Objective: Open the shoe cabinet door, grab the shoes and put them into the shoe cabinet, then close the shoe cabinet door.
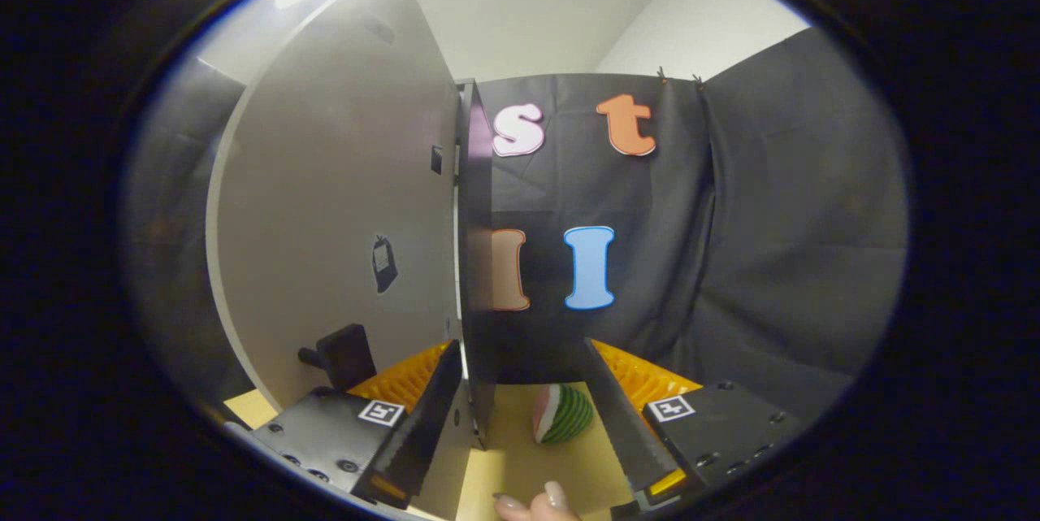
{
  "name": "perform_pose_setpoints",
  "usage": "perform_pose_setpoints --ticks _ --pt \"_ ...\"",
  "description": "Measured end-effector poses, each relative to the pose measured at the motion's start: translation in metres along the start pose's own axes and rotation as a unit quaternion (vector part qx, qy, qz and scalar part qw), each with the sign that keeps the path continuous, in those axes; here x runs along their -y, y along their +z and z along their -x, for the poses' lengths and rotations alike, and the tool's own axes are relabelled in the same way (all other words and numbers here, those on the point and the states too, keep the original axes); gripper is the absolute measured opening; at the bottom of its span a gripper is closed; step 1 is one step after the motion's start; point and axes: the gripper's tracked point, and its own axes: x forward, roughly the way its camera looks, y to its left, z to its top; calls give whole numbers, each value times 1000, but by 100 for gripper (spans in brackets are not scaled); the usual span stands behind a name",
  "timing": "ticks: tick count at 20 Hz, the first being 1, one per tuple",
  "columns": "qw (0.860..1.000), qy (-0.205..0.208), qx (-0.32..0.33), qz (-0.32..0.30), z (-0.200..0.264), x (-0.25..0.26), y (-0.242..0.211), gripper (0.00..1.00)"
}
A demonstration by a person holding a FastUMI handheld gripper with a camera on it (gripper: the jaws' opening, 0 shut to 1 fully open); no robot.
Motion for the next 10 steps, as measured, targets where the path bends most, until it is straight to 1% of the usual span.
perform_pose_setpoints --ticks 4,8,10 --pt "1000 -10 4 2 8 -27 1 93" --pt "999 -44 12 4 18 -57 1 93" --pt "998 -59 12 -7 20 -75 -1 93"
